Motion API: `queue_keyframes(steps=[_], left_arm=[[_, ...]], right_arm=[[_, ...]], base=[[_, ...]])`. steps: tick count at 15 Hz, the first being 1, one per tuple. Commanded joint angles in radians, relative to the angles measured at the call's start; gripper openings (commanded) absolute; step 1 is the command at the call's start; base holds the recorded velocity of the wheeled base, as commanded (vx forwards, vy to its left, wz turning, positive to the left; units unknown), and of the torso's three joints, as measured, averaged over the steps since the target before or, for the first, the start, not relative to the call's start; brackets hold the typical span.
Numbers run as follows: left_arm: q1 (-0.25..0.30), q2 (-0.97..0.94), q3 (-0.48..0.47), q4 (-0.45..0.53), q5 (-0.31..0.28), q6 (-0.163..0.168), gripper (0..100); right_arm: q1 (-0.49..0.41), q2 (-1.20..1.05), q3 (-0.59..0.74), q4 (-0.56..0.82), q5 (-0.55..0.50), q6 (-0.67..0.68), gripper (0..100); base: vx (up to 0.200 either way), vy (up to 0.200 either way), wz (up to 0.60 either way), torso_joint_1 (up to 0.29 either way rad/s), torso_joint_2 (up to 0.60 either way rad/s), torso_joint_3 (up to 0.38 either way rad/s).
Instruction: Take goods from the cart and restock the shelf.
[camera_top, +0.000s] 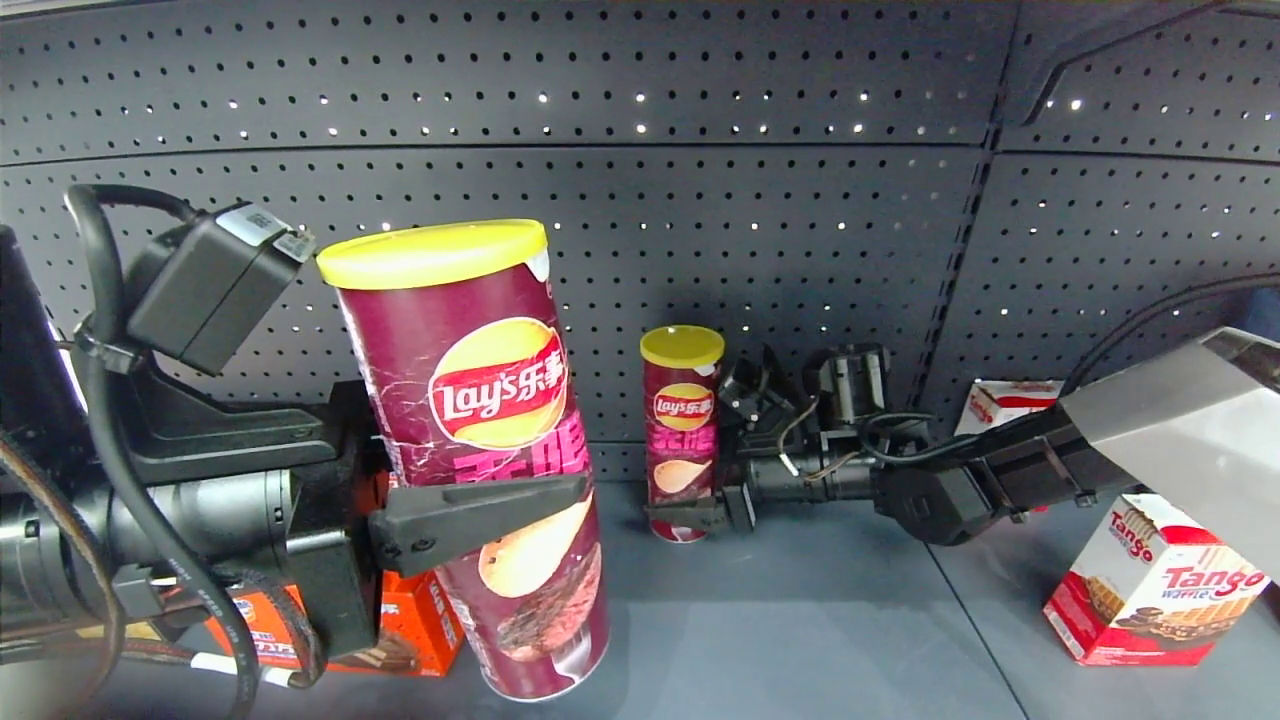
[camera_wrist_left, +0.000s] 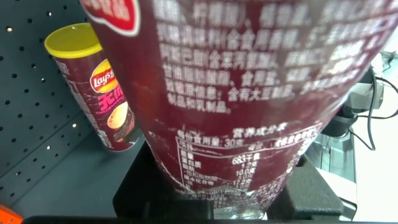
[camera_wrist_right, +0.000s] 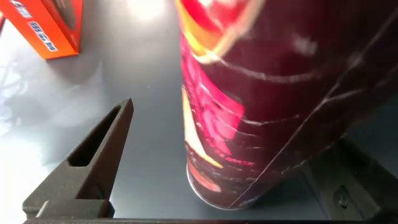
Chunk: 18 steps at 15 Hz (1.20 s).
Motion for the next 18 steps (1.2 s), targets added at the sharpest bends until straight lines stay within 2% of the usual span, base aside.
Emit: queue_keyframes(steps=[1,2,3,10,18], left_arm=[[0.001,0.001,0.001,0.0,0.001,0.0,0],[0.001,0.001,0.002,0.0,0.001,0.0,0],[0.002,0.001,0.002,0.0,-0.001,0.0,0],[0.011,0.001,0.012,0.0,-0.001,0.0,0],[0.013,-0.008,0.03,0.0,-0.001,0.0,0]], right_arm=[[0.0,0.02,-0.012,-0.004,0.008,0.0,100],[0.0,0.024,-0.014,-0.015,0.028,-0.002,100],[0.0,0.024,-0.014,-0.021,0.031,0.0,0],[0.003,-0.029,0.029,-0.021,0.023,0.001,0],[0.02,-0.195,0.217,-0.021,-0.028,0.004,0]], base=[[0.0,0.0,0.0,0.0,0.0,0.0],[0.0,0.0,0.0,0.0,0.0,0.0],[0.0,0.0,0.0,0.0,0.0,0.0],[0.0,0.0,0.0,0.0,0.0,0.0],[0.0,0.0,0.0,0.0,0.0,0.0]])
